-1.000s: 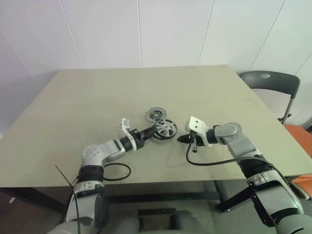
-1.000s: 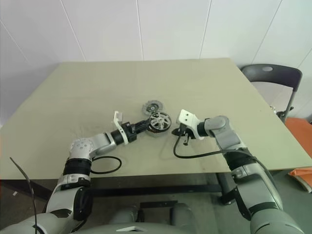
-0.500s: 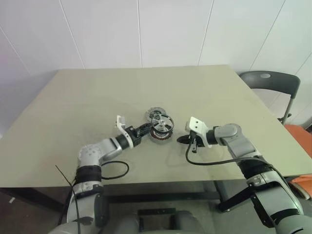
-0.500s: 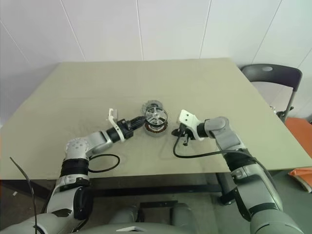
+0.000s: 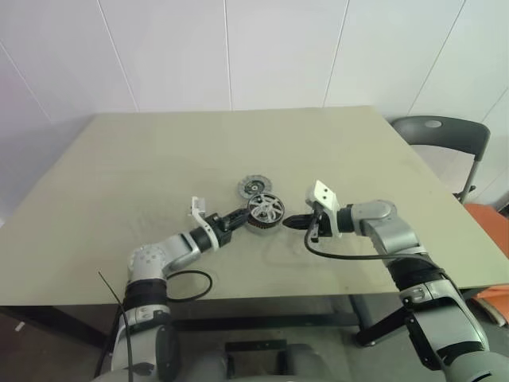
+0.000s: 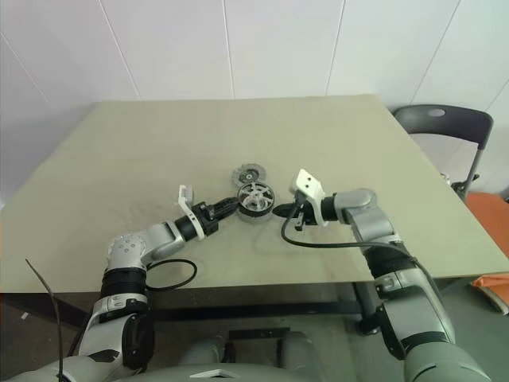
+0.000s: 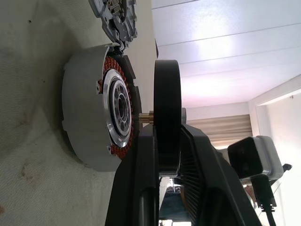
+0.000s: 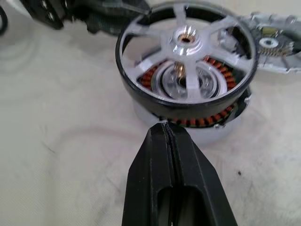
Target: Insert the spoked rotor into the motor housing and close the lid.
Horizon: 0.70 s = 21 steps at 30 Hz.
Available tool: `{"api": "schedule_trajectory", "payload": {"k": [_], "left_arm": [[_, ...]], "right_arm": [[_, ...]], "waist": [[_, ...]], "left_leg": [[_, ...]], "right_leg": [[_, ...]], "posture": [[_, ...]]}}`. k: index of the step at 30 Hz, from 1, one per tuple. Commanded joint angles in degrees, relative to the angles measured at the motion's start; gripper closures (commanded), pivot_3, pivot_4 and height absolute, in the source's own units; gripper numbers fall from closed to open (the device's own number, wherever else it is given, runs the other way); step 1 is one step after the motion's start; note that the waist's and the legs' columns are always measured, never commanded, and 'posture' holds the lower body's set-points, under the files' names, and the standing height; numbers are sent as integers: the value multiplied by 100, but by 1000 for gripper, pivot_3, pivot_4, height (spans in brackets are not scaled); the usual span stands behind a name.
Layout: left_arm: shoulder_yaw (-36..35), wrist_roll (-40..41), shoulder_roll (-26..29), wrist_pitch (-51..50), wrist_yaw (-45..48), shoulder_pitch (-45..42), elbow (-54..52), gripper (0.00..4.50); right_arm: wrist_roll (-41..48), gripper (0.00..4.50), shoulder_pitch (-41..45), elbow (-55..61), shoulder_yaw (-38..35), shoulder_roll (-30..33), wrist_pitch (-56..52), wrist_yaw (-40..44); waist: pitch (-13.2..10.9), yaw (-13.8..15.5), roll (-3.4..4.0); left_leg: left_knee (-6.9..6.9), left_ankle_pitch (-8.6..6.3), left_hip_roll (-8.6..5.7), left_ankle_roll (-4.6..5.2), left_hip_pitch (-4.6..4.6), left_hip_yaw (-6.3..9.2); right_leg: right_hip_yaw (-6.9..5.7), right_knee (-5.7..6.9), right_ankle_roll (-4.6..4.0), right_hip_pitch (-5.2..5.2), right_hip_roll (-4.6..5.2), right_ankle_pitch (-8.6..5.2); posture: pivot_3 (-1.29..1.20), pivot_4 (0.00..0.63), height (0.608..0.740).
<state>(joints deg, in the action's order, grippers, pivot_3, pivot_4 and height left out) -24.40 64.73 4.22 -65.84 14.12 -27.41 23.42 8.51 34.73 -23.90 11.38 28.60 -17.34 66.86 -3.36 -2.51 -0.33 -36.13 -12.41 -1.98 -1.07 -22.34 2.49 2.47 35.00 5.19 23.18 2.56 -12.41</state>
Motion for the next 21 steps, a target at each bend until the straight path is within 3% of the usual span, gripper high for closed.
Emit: {"api": "schedule_trajectory", "payload": {"k": [1, 21], "left_arm": [[-124, 76, 45, 17, 41, -57, -182, 4117], [-122, -72, -57, 126, 155, -40, -22, 4117]], "right_arm": [[221, 4500, 8, 124, -317, 182, -50, 82], [652, 4500, -471, 442, -876, 721, -406, 305]], "waist": [[0, 0, 0], [-1, -1, -1]], "left_leg": [[0, 0, 0, 0, 0, -1], [0, -1, -2, -2, 0, -3]], "right_leg": [[0, 0, 1, 0, 1, -1], [1, 0, 8, 1, 2, -6]], "posture": [[0, 0, 740], [0, 0, 740]]}}
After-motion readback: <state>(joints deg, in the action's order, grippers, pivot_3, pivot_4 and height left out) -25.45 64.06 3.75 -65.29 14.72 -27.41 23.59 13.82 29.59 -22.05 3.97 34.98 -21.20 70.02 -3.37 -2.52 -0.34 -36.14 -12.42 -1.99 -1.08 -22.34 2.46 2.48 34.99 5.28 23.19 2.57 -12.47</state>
